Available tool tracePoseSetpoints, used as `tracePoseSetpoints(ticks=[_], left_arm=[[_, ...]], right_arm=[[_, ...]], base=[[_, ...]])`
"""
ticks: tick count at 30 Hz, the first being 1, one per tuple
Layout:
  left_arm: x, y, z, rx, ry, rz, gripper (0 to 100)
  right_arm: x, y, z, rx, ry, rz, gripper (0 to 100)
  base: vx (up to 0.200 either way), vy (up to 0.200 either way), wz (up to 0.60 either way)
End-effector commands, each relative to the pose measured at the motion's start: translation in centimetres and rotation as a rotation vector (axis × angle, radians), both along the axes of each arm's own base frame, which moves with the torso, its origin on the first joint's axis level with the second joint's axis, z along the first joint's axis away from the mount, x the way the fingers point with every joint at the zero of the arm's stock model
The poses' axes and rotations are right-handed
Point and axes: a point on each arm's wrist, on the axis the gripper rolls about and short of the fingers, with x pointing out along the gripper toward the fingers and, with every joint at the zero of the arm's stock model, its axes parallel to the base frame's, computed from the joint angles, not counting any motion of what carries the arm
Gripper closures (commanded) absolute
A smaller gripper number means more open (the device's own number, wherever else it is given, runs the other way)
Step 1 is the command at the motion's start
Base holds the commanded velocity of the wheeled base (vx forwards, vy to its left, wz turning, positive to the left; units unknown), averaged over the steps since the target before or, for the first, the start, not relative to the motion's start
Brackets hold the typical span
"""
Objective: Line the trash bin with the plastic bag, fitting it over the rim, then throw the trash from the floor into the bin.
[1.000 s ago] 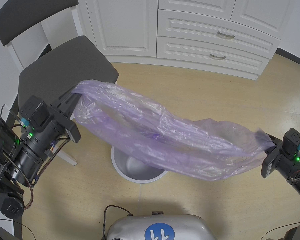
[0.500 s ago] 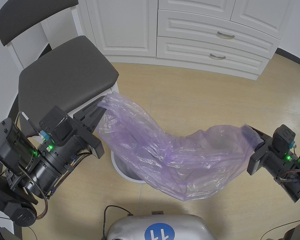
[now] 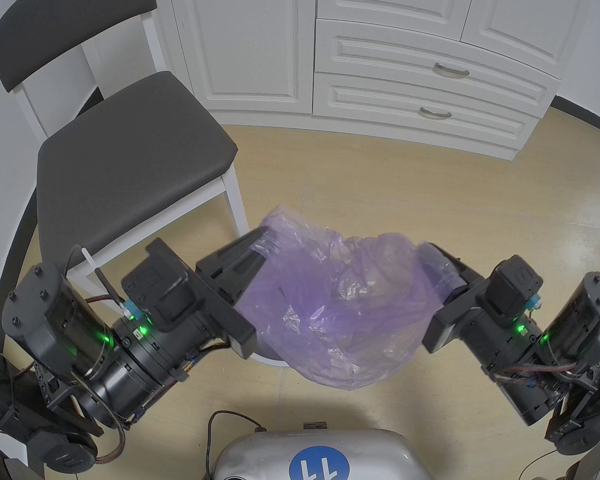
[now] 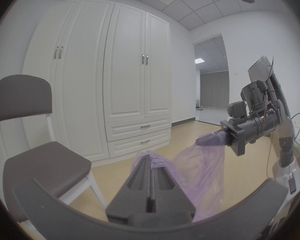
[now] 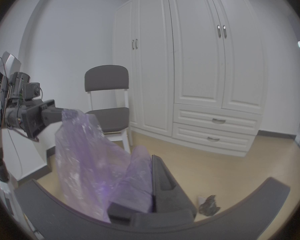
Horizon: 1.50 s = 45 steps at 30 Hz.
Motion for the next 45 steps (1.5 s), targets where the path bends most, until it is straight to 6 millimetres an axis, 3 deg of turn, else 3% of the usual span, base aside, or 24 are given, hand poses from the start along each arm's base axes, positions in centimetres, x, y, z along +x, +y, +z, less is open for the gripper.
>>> tracePoseSetpoints(ticks=[1,8,22,45], left_arm=[[-0.5,-1.5,-1.0,0.019,0.034,-0.055,100],[-2.1,-2.7,-0.5,-0.057,0.081,-0.153,100],[-1.3,-2.6,-0.9,-0.07,0.119,-0.138,100],[3.2,-2.7,-3.2,-0.075,0.203,-0.029,100]], right_arm=[[0.0,2.6,-1.4,0.014,0.047,0.076,100],[-1.0,4.5,-1.4,0.071,0.041,0.155,100],[0.8,7.1,-3.1,0.151,0.116,0.169,100],[5.7,7.2,-4.8,0.219,0.147,0.063,100]], base=[[0.0,0.0,0.0],[0.0,0.0,0.0],[0.0,0.0,0.0],[0.0,0.0,0.0]])
